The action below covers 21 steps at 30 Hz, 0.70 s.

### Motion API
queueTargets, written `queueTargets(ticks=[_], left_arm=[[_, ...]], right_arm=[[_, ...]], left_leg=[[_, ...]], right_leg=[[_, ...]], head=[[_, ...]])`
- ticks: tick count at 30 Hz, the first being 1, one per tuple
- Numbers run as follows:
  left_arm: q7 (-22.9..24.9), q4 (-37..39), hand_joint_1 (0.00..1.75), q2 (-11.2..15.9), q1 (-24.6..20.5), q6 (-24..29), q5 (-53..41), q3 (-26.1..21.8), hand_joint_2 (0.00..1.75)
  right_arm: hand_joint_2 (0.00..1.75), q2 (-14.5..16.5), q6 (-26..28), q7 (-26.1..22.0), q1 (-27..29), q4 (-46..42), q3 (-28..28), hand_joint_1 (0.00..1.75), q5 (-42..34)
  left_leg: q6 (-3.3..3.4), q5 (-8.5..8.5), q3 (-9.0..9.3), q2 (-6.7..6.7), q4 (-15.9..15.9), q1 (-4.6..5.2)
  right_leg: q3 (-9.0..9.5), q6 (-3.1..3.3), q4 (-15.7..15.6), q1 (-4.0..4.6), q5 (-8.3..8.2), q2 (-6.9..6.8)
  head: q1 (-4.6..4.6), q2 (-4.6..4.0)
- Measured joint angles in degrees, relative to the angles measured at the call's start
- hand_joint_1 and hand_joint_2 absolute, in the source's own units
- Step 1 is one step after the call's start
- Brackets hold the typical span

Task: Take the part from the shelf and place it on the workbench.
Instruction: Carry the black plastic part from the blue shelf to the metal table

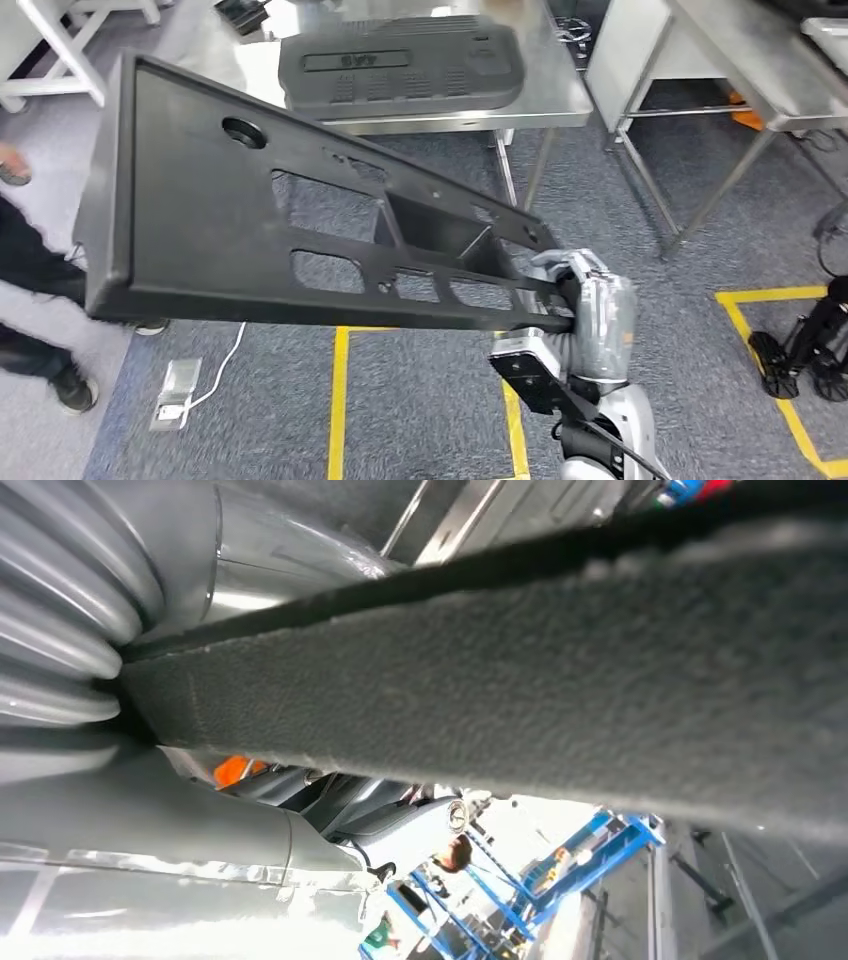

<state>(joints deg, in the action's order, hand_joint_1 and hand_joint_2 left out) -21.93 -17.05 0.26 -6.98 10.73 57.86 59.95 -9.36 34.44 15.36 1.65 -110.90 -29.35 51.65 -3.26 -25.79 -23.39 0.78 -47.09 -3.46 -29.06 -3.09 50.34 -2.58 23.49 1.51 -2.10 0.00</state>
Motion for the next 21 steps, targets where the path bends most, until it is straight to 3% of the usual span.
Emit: queueTargets(ticks=[2,4,6,7,8,9,10,12,13,15,18,19,21], left_arm=[[0.01,-0.08,0.0,-0.04,0.0,0.0,0.06,0.0,1.75],[0.01,-0.15,0.0,-0.07,-0.07,0.0,0.09,0.0,1.75],[0.01,-0.16,0.0,-0.07,0.01,0.01,0.16,0.0,1.75],[0.02,-0.17,0.0,-0.07,0.13,0.03,0.21,0.0,1.75],[0.02,-0.17,0.0,-0.07,0.26,0.05,0.26,0.0,1.75],[0.03,-0.17,0.0,-0.07,0.36,0.07,0.3,0.0,1.75],[0.03,-0.17,0.0,-0.07,0.38,0.09,0.31,0.0,1.75],[0.03,-0.19,0.0,-0.07,0.33,0.09,0.32,0.0,1.75],[0.03,-0.2,0.0,-0.07,0.28,0.1,0.33,0.0,1.75],[0.03,-0.26,0.0,-0.07,0.23,0.11,0.33,0.0,1.75],[0.03,-0.32,0.0,-0.04,0.25,0.11,0.34,0.0,1.75],[0.03,-0.34,0.0,-0.03,0.24,0.11,0.34,0.0,1.75],[0.03,-0.37,0.0,-0.03,0.24,0.11,0.34,0.0,1.75]], right_arm=[[1.75,-0.04,0.01,0.02,-0.01,0.01,0.01,1.75,0.07],[1.75,-0.02,0.02,0.0,-0.05,0.01,0.03,1.75,0.15],[1.75,-0.01,0.02,-0.01,-0.08,0.02,0.04,1.75,0.17],[1.75,-0.01,0.02,-0.01,-0.08,0.05,0.04,1.75,0.17],[1.75,-0.01,0.01,0.0,-0.08,0.1,0.04,1.75,0.18],[1.75,-0.01,0.01,0.0,-0.07,0.16,0.04,1.75,0.18],[1.75,0.0,0.01,0.0,-0.07,0.21,0.04,1.75,0.18],[1.75,0.02,0.01,0.0,-0.08,0.26,0.04,1.75,0.17],[1.75,0.02,0.01,0.0,-0.08,0.26,0.04,1.75,0.17],[1.75,0.03,0.01,-0.02,-0.1,0.27,0.03,1.75,0.18],[1.75,0.02,0.02,-0.03,-0.15,0.28,0.02,1.75,0.18],[1.75,0.02,0.02,-0.03,-0.18,0.28,0.01,1.75,0.19],[1.75,0.03,0.03,-0.03,-0.2,0.3,-0.02,1.75,0.2]], left_leg=[[-0.7,-0.01,0.79,-0.08,0.79,-0.33],[-0.82,-2.22,-0.87,-0.33,-3.4,-0.22],[-0.57,-6.17,-6.15,-0.46,-13.34,0.28],[-0.48,-7.45,-8.86,-0.46,-17.83,0.53],[-0.37,-7.59,-10.65,-0.46,-20.29,0.69],[-0.2,-6.41,-11.13,-0.46,-20.05,0.77],[0.0,-4.14,-10.28,-0.5,-17.17,0.79],[0.39,0.97,-6.8,-1.0,-7.84,0.84],[0.56,2.49,-5.54,-1.26,-4.35,0.92],[1.1,2.89,-4.98,-1.49,-2.03,1.25],[2.36,2.4,-4.9,-1.15,-2.41,1.42],[2.75,2.36,-4.7,-1.11,-2.34,1.42],[3.41,2.07,-4.32,-1.15,-2.26,1.72]], right_leg=[[0.71,1.37,-0.84,0.22,-0.08,-0.07],[1.74,2.35,-2.0,0.11,-0.23,-0.48],[2.4,2.86,-2.49,0.15,-0.07,-0.98],[2.63,2.97,-2.54,0.18,0.1,-1.13],[2.88,2.98,-2.55,0.18,0.31,-1.19],[3.2,2.88,-2.56,0.12,0.53,-1.19],[3.6,2.68,-2.56,0.0,0.8,-1.16],[4.37,1.92,-2.43,-0.13,1.49,-1.06],[4.62,1.45,-2.34,-0.09,1.88,-1.0],[4.93,0.53,-2.33,-0.01,2.53,-0.95],[4.92,-0.39,-1.31,-0.36,3.85,-1.19],[3.76,-0.42,1.26,-0.34,5.29,-1.25],[-1.16,-0.15,10.61,0.06,9.47,-1.29]], head=[[0.64,0.0],[1.27,0.0],[1.94,0.0],[2.14,0.0],[2.26,0.0],[2.34,0.0],[2.4,0.0],[2.73,0.0],[2.9,0.0],[3.0,0.0],[2.39,0.0],[2.11,0.0],[1.41,0.0]])
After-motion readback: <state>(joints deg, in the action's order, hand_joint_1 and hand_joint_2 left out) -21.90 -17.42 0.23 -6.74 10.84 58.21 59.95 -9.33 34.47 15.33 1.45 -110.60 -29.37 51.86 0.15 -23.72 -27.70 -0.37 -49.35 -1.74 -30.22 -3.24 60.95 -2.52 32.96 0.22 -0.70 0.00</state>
